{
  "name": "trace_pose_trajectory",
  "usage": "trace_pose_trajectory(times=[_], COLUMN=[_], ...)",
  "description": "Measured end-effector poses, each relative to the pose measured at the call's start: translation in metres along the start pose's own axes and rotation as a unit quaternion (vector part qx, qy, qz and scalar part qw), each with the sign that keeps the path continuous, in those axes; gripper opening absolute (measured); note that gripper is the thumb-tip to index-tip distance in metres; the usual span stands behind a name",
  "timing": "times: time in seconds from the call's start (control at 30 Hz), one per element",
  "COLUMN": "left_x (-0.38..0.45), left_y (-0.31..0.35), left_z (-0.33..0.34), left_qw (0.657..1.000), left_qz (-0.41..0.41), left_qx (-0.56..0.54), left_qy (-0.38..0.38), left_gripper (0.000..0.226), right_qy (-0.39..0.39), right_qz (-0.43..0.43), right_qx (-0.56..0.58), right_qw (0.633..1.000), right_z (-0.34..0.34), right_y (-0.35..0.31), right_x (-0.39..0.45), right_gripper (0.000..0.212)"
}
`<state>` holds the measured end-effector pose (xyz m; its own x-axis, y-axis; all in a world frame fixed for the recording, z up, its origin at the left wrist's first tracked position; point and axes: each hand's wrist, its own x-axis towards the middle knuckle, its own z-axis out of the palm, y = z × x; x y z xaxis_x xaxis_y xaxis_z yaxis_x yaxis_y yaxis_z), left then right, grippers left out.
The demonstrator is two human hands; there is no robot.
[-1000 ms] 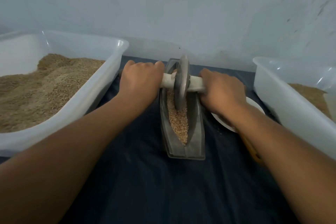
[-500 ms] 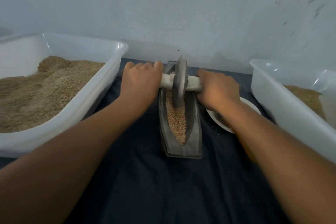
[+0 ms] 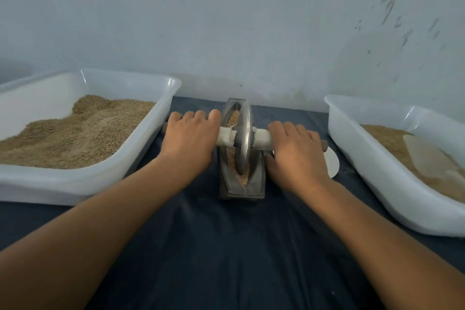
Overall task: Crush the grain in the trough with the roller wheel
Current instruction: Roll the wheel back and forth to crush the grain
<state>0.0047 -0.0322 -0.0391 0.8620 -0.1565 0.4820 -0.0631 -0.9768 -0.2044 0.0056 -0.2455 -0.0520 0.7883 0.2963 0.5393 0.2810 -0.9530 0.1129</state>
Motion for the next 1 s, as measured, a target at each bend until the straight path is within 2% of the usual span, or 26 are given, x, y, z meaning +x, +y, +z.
trace_pose_trajectory(times=[0.33,0.7,0.9,1.0], left_x=[-0.007,0.034,0.057,0.07], left_y=[0.004,-0.001,-0.001,-0.002], left_z=[-0.01,0.025,0.036,0.04], left_qw=[1.0,1.0,1.0,1.0], left_qz=[0.014,-0.018,-0.021,-0.019], left_qx=[0.021,0.012,0.02,0.017], left_qy=[0.012,-0.017,-0.002,0.015], left_gripper=[0.041,0.025,0.023,0.012], right_qy=[-0.011,-0.012,-0.041,-0.062], right_qz=[0.001,-0.01,0.005,0.023], right_qx=[0.02,-0.012,0.002,0.013], right_qw=[1.0,1.0,0.999,0.998], right_z=[-0.007,0.026,0.04,0.045], right_y=[0.001,0.011,0.02,0.024], right_x=[-0.012,0.041,0.069,0.082], right_gripper=[0.035,0.024,0.025,0.026])
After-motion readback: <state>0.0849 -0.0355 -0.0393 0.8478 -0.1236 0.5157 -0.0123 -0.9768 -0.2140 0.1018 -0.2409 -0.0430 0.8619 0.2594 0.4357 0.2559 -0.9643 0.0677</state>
